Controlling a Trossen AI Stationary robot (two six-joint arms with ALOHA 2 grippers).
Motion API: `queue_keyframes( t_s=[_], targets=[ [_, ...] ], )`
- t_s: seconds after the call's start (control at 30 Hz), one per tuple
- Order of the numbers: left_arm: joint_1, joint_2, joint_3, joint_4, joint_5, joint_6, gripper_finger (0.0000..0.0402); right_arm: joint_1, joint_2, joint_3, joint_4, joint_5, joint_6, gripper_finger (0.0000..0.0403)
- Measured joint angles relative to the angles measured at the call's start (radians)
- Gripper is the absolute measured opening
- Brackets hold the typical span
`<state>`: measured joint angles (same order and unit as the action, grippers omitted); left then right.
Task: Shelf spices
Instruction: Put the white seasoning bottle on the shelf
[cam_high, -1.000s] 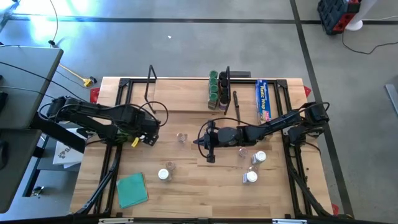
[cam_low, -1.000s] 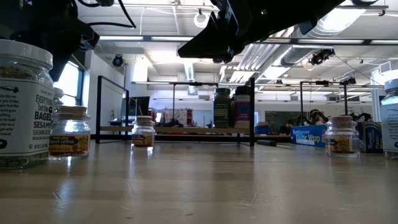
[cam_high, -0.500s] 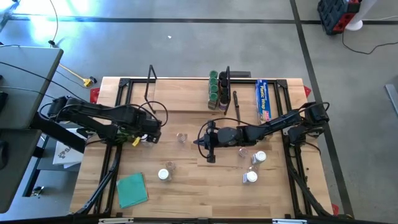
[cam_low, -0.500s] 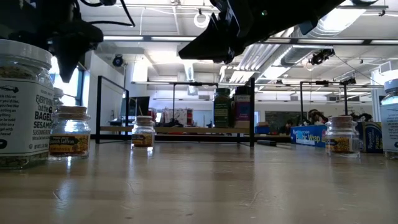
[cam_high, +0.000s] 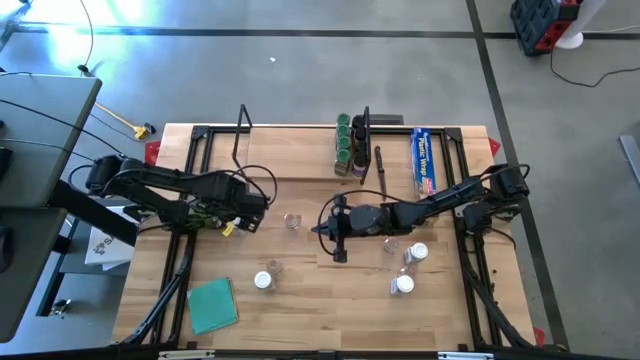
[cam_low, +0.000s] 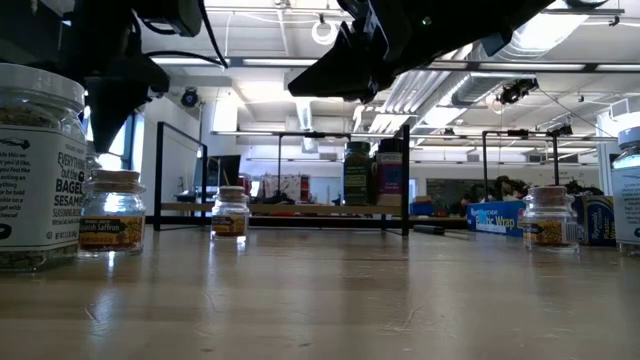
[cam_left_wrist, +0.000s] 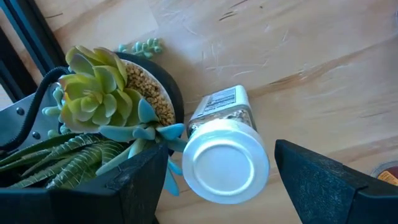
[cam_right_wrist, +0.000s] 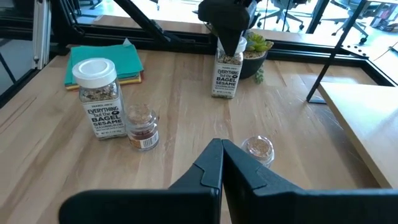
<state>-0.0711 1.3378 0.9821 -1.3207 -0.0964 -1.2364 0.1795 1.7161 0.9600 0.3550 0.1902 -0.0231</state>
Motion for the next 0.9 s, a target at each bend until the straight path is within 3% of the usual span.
queue_keyframes(
  t_s=[0.43,0.9],
  targets=[
    [0.000,0.000,0.000,0.014,0.001,-0.008,0.0289,0.021,0.000,0.000,0.000,0.000,-0.002,0.0000],
    [0.000,0.000,-0.048,0.073,0.032,-0.016,0.0243,0.024,0.000,0.000,0.000,0.001,-0.001,0.0000]
  ],
)
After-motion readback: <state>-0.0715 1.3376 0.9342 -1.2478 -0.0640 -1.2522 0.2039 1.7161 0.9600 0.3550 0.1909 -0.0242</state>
